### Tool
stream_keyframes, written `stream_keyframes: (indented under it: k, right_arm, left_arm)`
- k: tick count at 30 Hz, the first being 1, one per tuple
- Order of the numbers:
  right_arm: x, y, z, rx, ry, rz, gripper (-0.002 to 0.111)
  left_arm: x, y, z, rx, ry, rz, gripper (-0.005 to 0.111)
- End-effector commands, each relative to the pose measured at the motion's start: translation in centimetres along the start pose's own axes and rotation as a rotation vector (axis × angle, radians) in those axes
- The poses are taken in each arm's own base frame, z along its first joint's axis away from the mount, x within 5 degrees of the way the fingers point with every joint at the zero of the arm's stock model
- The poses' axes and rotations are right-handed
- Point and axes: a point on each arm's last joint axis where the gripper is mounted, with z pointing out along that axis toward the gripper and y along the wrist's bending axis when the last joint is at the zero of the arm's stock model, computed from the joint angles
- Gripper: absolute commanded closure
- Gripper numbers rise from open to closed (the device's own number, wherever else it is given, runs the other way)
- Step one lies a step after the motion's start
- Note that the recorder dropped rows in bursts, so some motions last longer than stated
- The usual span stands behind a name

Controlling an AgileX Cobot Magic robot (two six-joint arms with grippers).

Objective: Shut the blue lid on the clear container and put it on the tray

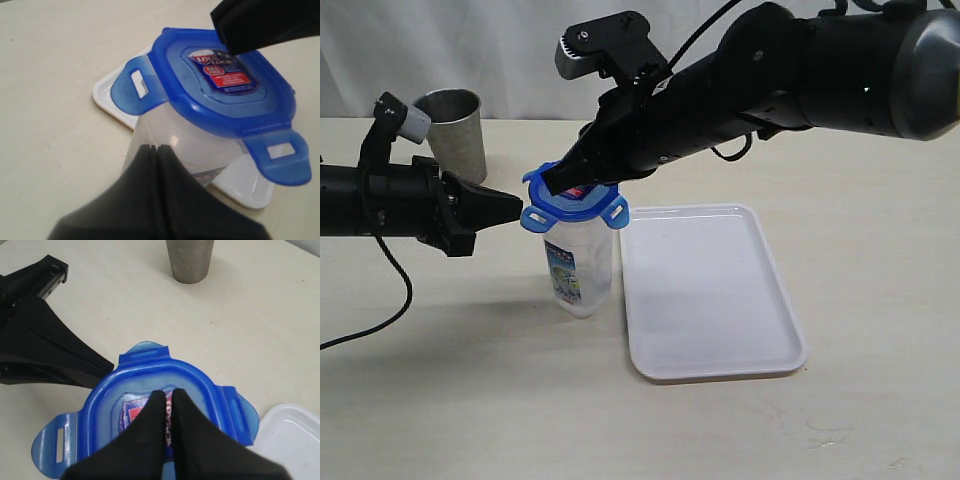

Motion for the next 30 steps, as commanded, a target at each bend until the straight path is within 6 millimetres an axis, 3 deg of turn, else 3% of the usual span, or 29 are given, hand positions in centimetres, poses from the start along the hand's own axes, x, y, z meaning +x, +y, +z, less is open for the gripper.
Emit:
stream_keyframes:
  k: [1, 6, 9, 12, 15, 17, 19, 25, 30]
  right_arm:
    - [1.0, 0.0, 0.7, -0.004, 0.039, -0.004, 0.104]
    - [1.3, 0.0, 0.7, -0.003, 0.044, -0.004, 0.104]
    - [1.1, 0.1, 0.4, 0.000, 0.032, -0.006, 0.104]
    - [0.9, 0.1, 0.1, 0.001, 0.026, -0.007, 0.104]
    - [1.0, 0.1, 0.2, 0.001, 0.027, -0.014, 0.104]
    - [1.0, 0.1, 0.2, 0.001, 0.027, -0.014, 0.104]
    - [1.0, 0.1, 0.2, 0.000, 0.027, -0.023, 0.104]
    - [0.9, 0.1, 0.2, 0.001, 0.026, -0.033, 0.104]
    - [0.9, 0.1, 0.2, 0.001, 0.026, -0.033, 0.104]
  left_arm:
    - [-0.3, 0.0, 0.1, 0.007, -0.019, 0.026, 0.107]
    - [-0.3, 0.0, 0.1, 0.005, -0.018, 0.026, 0.106]
    - [0.0, -0.1, 0.1, 0.022, 0.013, 0.054, 0.098]
    - [0.3, -0.4, 0.0, 0.045, 0.050, 0.091, 0.076]
    - [0.9, -0.4, 0.0, 0.056, 0.111, 0.139, 0.042]
    - [1.3, -0.4, -0.1, 0.063, 0.151, 0.172, 0.024]
    - [1.4, -0.3, -0.1, 0.059, 0.159, 0.174, 0.015]
    - [1.9, 0.3, 0.6, 0.042, 0.131, 0.094, 0.014]
    - [3.1, -0.1, 2.6, 0.086, 0.137, 0.024, 0.014]
